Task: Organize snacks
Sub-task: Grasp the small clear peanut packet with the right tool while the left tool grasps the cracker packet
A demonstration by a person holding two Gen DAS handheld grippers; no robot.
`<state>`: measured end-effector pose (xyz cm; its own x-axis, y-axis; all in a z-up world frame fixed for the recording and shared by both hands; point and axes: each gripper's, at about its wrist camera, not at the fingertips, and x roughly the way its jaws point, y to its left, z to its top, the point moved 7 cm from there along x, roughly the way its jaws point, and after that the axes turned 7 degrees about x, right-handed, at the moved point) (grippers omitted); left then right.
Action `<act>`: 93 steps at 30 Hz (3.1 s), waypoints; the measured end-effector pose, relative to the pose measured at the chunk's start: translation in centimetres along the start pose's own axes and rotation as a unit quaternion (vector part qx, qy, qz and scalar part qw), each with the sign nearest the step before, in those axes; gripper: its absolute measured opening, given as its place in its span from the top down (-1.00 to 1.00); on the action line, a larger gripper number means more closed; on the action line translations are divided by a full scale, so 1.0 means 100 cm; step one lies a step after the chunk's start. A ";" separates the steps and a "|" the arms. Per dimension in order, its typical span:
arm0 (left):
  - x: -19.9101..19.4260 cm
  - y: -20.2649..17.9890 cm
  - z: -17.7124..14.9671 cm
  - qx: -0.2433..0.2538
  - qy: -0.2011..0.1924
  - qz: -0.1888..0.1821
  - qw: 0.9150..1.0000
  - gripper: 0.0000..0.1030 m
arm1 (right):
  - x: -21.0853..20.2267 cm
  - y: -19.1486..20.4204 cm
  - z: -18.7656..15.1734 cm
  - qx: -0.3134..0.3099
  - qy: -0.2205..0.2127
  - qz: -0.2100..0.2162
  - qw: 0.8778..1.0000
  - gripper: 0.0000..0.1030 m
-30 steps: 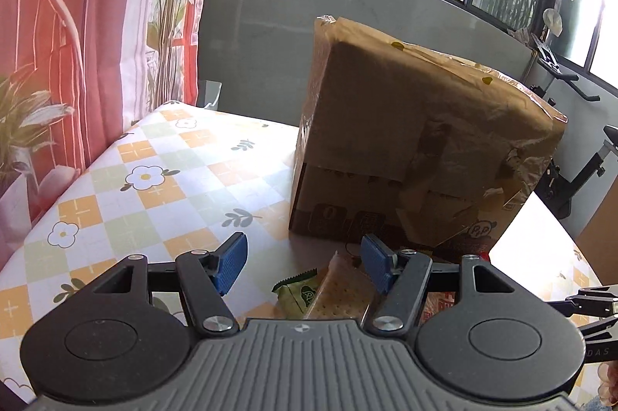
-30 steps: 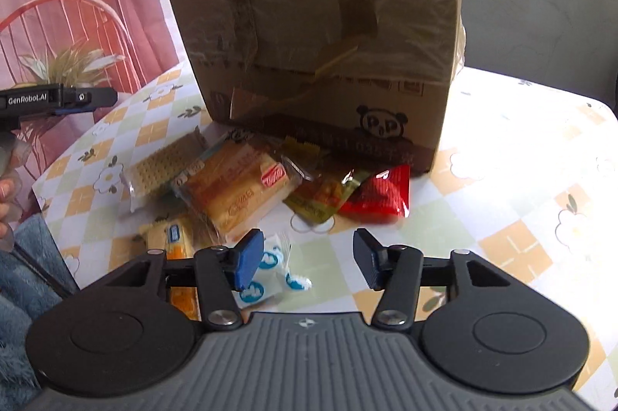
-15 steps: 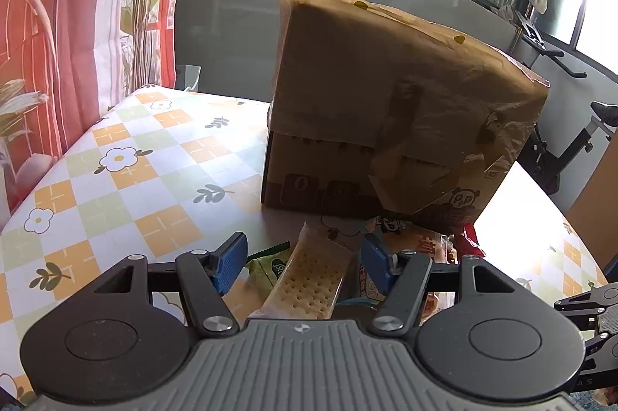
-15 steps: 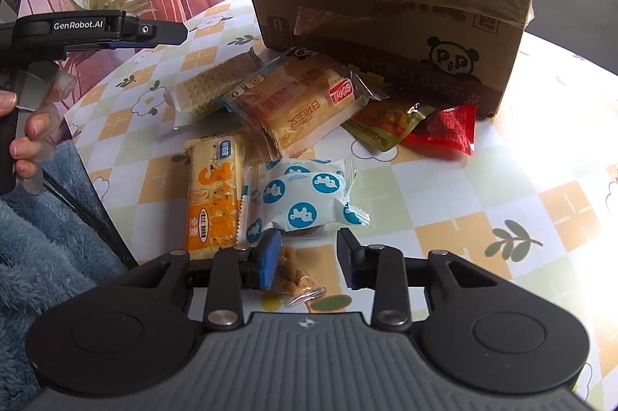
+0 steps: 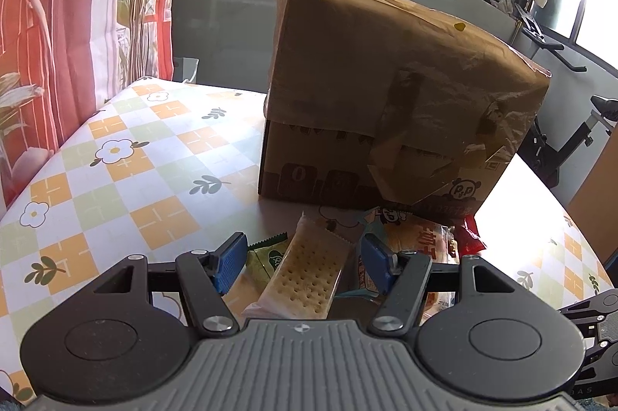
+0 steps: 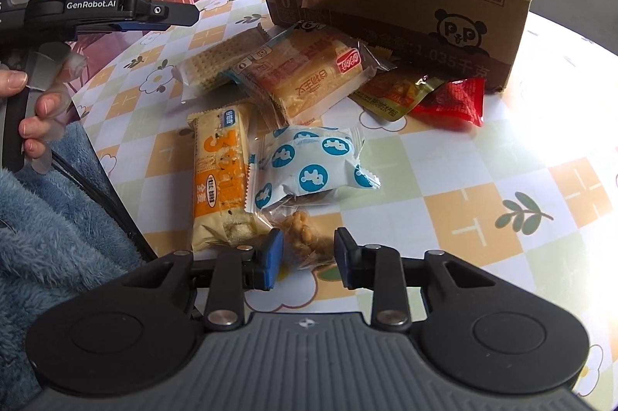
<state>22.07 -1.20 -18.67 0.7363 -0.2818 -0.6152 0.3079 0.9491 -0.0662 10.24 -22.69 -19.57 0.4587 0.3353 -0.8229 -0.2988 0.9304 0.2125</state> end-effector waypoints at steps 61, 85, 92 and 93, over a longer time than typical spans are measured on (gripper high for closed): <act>0.014 0.007 -0.010 -0.022 0.031 0.004 0.999 -0.30 | -0.023 -0.082 0.038 0.070 -0.100 -0.063 0.990 0.65; 0.073 -0.027 -0.021 0.128 0.071 0.005 0.989 -0.11 | -0.024 -0.060 0.065 0.078 -0.154 -0.042 0.984 0.65; 0.071 -0.027 -0.021 0.136 0.062 0.001 0.989 0.04 | -0.024 -0.054 0.063 0.077 -0.154 -0.039 0.984 0.65; 0.069 -0.026 -0.021 0.131 0.061 0.000 0.990 0.04 | -0.025 -0.053 0.062 0.078 -0.155 -0.039 0.984 0.65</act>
<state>25.06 -5.26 -24.41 0.6628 -0.2467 -0.7070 0.4644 0.8761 0.1296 15.92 -27.54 -15.39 0.7155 0.2692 -0.6447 -0.1326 0.9583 0.2530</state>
